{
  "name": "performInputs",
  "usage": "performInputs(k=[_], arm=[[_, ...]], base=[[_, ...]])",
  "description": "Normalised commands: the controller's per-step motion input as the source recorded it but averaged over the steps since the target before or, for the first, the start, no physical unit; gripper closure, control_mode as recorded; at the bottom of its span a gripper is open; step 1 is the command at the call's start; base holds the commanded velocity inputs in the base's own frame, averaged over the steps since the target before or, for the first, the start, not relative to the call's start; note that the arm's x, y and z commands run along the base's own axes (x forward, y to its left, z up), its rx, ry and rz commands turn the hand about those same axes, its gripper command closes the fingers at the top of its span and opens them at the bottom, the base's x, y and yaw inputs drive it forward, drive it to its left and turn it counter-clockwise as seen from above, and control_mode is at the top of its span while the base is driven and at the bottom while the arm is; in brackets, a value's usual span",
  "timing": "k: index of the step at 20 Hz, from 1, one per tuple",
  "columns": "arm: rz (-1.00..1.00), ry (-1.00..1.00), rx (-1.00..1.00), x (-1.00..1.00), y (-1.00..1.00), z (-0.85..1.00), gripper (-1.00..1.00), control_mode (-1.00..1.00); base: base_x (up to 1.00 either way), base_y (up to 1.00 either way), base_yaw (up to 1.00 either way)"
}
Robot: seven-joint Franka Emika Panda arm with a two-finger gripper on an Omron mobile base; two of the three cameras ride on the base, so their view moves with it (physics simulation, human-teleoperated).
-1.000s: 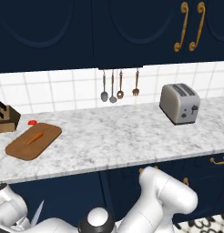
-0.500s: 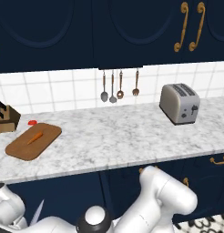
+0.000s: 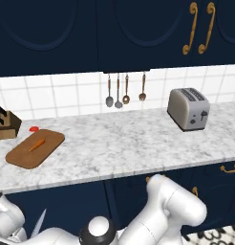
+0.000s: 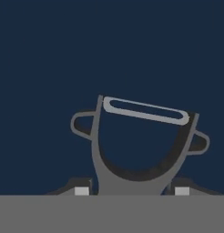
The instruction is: Place the appropriate cutting tool for cutting the carrot skin on the cutting board.
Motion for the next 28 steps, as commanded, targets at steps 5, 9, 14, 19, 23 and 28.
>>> performInputs(k=[5,9,14,19,23,28], arm=[[-0.08,0.0,0.05,-0.43,0.03,0.47,1.0,-1.0],[-0.15,0.0,0.06,-0.44,-0.09,0.85,1.0,-1.0],[-0.2,-0.03,0.03,-0.34,-0.59,0.92,1.0,-1.0],[-0.18,-0.04,0.05,-0.4,-0.85,0.95,1.0,-1.0],[-0.19,-0.03,0.06,-0.39,-0.82,1.0,1.0,-1.0],[-0.18,-0.05,0.05,-0.18,-0.88,1.0,1.0,-1.0]], base=[[0.0,0.0,0.0],[0.0,0.0,0.0],[0.0,0.0,0.0],[0.0,0.0,0.0],[0.0,0.0,0.0],[0.0,0.0,0.0]])
